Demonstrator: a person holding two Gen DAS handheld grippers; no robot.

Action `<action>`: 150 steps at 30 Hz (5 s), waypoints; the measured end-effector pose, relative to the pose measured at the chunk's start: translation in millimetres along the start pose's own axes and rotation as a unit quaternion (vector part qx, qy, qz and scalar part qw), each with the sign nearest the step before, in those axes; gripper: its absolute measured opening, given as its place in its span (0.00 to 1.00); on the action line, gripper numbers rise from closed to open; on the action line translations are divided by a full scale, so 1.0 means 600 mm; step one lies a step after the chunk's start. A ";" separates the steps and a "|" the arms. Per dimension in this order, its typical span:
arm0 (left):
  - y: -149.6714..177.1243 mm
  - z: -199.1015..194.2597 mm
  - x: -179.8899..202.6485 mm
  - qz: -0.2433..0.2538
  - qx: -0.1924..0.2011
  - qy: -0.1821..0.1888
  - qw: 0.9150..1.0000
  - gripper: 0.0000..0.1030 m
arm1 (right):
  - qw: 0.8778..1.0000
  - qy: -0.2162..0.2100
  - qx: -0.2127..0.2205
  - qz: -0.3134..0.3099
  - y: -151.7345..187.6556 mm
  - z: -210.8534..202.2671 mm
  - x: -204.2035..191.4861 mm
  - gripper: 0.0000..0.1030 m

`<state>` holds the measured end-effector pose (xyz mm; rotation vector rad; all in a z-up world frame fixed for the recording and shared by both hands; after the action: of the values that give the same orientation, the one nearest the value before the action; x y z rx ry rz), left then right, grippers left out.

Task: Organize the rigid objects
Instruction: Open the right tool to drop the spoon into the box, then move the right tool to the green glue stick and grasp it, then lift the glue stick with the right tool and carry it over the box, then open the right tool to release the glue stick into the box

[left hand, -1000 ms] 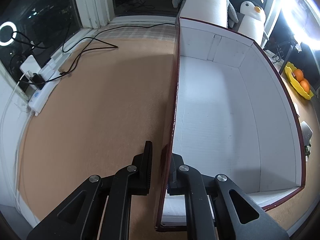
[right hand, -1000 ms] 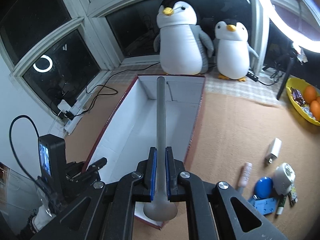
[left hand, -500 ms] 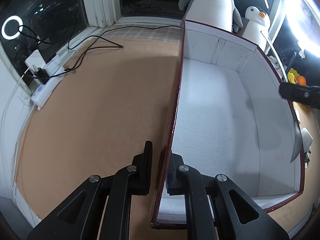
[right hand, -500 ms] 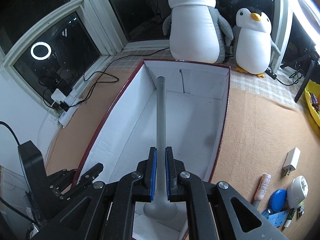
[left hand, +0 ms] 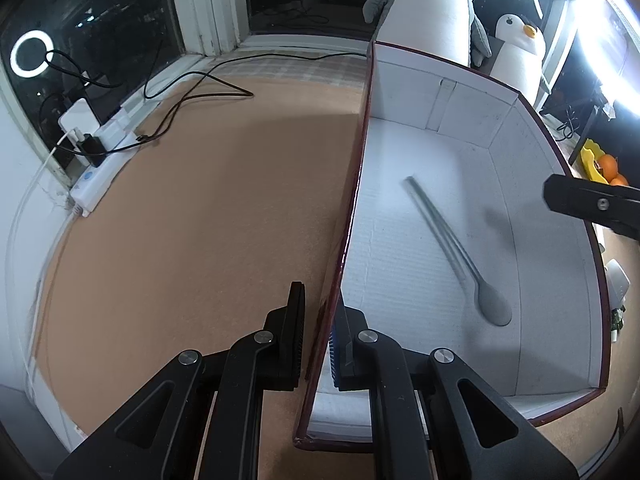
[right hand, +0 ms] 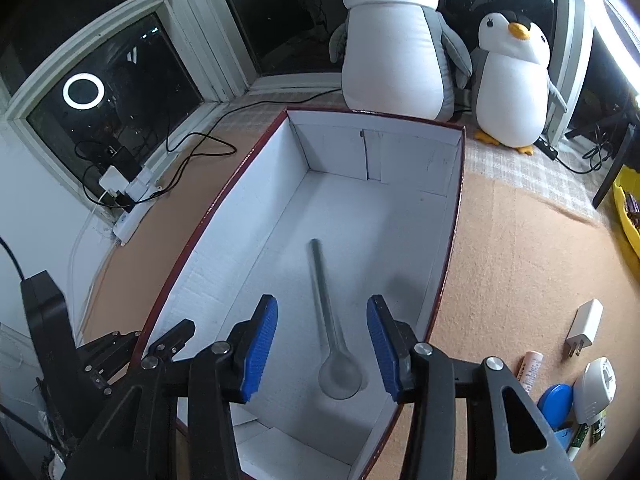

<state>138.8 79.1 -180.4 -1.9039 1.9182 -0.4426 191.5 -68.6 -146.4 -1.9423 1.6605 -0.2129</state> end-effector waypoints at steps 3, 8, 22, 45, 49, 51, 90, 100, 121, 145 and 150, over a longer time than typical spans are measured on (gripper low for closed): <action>0.000 0.001 0.000 0.003 -0.001 -0.001 1.000 0.09 | 1.000 -0.001 0.005 0.004 0.006 -0.014 0.004 0.41; -0.002 0.001 0.000 0.019 -0.005 0.001 1.000 0.09 | 0.999 0.007 0.028 0.020 0.028 -0.061 0.038 0.41; -0.007 0.006 0.014 0.075 -0.014 0.006 0.997 0.09 | 0.967 0.097 0.060 0.230 0.160 -0.178 0.332 0.41; -0.013 0.009 0.022 0.111 -0.021 0.005 0.994 0.09 | 0.933 0.168 0.020 0.316 0.259 -0.132 0.497 0.30; -0.013 0.009 0.022 0.111 -0.021 0.004 0.994 0.09 | 0.938 0.170 0.010 0.301 0.242 -0.113 0.495 0.28; -0.013 0.009 0.022 0.111 -0.021 0.005 0.994 0.09 | 0.939 0.170 0.002 0.298 0.237 -0.102 0.495 0.25; -0.011 0.012 0.019 0.094 -0.022 0.008 0.995 0.09 | 0.944 0.157 0.028 0.289 0.241 -0.155 0.470 0.14; -0.008 0.013 0.017 0.079 -0.019 0.005 0.997 0.09 | 0.967 0.127 0.064 0.214 0.166 -0.187 0.372 0.14; -0.005 0.020 0.001 0.009 -0.023 0.016 1.000 0.09 | 0.997 0.030 0.042 0.050 0.076 -0.122 0.144 0.14; -0.004 -0.004 -0.002 -0.009 -0.007 0.017 1.000 0.06 | 0.999 -0.003 -0.023 -0.043 0.067 -0.005 0.000 0.14; -0.006 -0.003 -0.005 -0.008 -0.006 0.017 1.000 0.07 | 0.999 -0.001 -0.030 -0.041 0.066 0.006 -0.001 0.14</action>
<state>140.9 81.9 -177.2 -1.9328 1.9319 -0.4728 159.2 -69.5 -169.9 -2.0577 1.6043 -0.1949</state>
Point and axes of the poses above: each gripper's, at about its wrist camera, not at the fingertips, and z roughly the way its jaws point, x to its right, y to its underside, the point moved 2 cm from there along z, roughly the way its jaws point, and after that the axes turned 8 degrees about z, right-handed, at the moved point
